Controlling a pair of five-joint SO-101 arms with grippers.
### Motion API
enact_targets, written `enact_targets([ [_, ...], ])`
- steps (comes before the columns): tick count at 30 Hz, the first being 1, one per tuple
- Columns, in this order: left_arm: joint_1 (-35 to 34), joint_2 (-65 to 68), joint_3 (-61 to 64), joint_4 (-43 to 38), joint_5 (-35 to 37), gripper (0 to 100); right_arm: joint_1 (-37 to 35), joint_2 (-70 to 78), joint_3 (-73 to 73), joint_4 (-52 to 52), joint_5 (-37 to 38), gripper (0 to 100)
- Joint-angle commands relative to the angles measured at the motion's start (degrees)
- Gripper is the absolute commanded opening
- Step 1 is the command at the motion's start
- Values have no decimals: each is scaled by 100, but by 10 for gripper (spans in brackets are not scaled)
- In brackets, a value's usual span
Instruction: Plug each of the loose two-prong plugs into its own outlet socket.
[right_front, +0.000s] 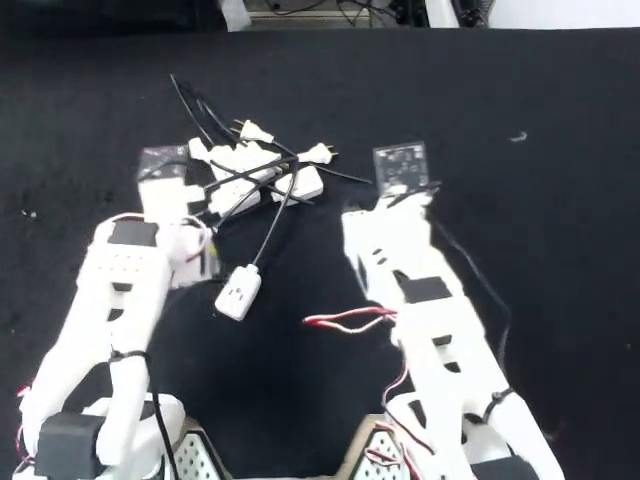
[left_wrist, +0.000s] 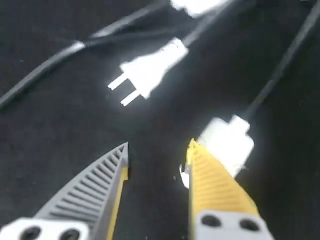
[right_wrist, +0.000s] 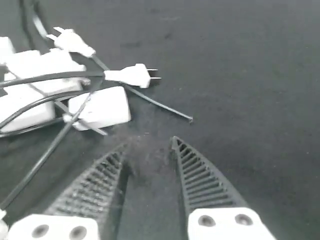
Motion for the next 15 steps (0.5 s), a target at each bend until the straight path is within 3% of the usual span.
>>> enact_targets([
  [1, -92, 44, 321, -923, 26, 186, -105, 22, -57, -105, -18, 117],
  [6, 119, 220, 1112, -2163, -167, 188, -97, 22, -57, -105, -18, 117],
  [10, 796, 220, 1147, -1785, -659, 184, -97, 22, -57, -105, -18, 117],
  [15, 1780, 220, 857, -1160, -668, 184, -88, 4, -66, -105, -18, 117],
])
